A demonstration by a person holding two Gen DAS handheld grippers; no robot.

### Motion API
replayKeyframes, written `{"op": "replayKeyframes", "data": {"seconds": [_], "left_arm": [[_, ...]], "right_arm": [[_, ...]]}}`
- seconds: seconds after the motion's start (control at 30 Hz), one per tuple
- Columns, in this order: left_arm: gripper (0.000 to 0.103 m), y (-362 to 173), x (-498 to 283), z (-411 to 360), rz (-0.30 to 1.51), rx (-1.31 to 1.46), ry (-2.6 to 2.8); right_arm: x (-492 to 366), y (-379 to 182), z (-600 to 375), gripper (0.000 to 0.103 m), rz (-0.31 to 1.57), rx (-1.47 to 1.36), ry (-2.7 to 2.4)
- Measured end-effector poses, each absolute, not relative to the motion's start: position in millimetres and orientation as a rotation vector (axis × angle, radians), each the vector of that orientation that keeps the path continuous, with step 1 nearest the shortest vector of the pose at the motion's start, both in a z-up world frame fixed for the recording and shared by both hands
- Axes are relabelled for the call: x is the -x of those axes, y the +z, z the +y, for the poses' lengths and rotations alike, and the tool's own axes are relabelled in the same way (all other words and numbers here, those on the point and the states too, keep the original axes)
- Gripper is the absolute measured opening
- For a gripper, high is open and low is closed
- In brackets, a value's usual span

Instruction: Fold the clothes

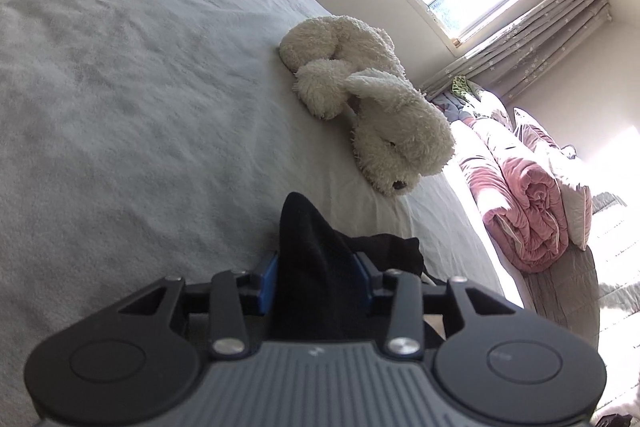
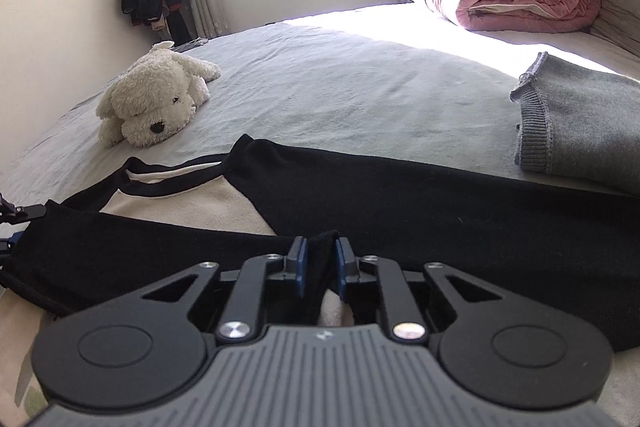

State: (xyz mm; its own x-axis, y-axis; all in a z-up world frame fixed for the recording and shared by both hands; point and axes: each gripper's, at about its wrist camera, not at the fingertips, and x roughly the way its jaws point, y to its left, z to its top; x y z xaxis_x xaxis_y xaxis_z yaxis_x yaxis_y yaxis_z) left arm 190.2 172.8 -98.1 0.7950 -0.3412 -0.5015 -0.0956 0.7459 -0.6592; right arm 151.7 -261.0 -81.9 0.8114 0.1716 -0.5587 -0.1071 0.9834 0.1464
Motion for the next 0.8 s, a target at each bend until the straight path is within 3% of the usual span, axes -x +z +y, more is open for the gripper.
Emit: {"op": "replayKeyframes", "data": {"seconds": [0.03,0.17,0.2,0.3,0.4,0.57,0.7,0.73,0.8], "left_arm": [[0.041,-98,-190,173,0.650,0.724,-0.147],[0.041,-101,-189,173,0.642,0.744,-0.154],[0.037,-102,-188,173,0.641,0.751,-0.158],[0.008,-105,-186,174,0.640,0.772,-0.169],[0.007,-104,-179,172,0.590,0.764,-0.157],[0.008,-99,-176,166,0.581,0.698,-0.118],[0.016,-94,-176,162,0.596,0.632,-0.083],[0.024,-93,-176,161,0.600,0.615,-0.074],[0.033,-82,-170,157,0.571,0.574,-0.073]], "right_arm": [[-151,-83,-258,0.007,0.602,-0.081,0.149],[-151,-76,-255,0.006,0.529,-0.039,0.130],[-151,-74,-255,0.006,0.511,-0.028,0.126],[-151,-68,-253,0.005,0.457,0.003,0.111],[-151,-62,-252,0.005,0.402,0.034,0.097],[-165,-79,-249,0.005,0.469,0.059,0.078],[-171,-88,-248,0.010,0.530,0.062,0.047],[-168,-85,-247,0.021,0.519,0.059,0.038],[-164,-79,-248,0.030,0.506,0.042,0.036]]}}
